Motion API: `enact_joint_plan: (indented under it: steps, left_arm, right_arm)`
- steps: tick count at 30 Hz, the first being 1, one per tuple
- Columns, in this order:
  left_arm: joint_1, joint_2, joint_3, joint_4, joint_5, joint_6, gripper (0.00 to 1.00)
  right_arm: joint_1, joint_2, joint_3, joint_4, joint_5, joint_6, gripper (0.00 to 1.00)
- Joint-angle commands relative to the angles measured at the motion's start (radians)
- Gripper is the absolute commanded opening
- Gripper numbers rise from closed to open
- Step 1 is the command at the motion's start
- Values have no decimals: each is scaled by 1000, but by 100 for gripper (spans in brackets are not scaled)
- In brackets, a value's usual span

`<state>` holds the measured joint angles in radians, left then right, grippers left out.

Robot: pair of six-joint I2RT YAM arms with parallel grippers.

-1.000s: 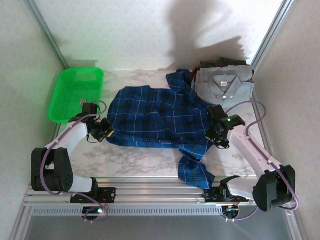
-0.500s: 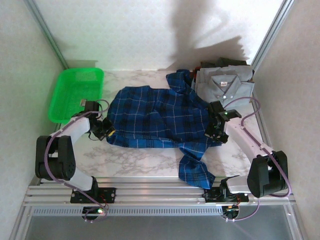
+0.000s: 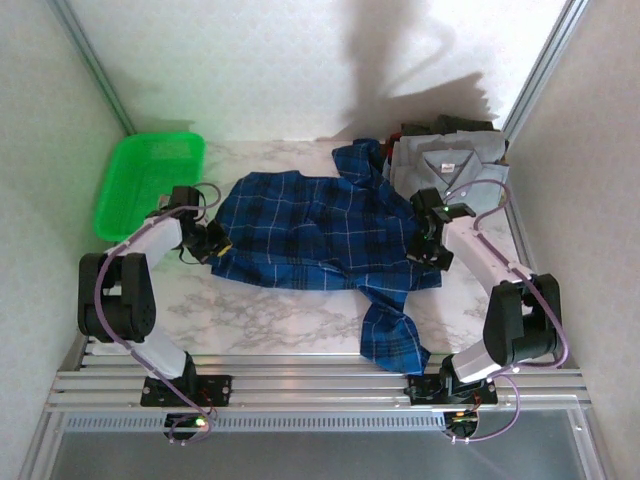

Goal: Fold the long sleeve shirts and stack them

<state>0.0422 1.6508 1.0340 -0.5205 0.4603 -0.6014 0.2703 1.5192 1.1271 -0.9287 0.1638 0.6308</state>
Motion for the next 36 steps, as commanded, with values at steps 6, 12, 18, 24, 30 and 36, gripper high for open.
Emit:
enact_joint_plan:
  steps: [6,12,18,24,30,36]
  left_arm:
    - [14,63,25,10,-41,29,3]
    - [12,95,67,20,-60,23,3]
    - [12,93,47,27,-89,8,40]
    - [-7,-7,151,-18,-127,-42,85]
    - [-149,-135,241,-6,-75,-86,99]
    - [-353,-78,137,127,85,-142,75]
  right_arm:
    - [-28,100,72,12,23,-64,0]
    - [-47,154,98,31,24,-87,0]
    - [-50,205,110,44,3,-91,9]
    - [-50,63,107,40,7,-100,54]
    - [-35,-187,35,-68,-198,-125,67]
    - [191,-253,-154,-121,-284,-59,68]
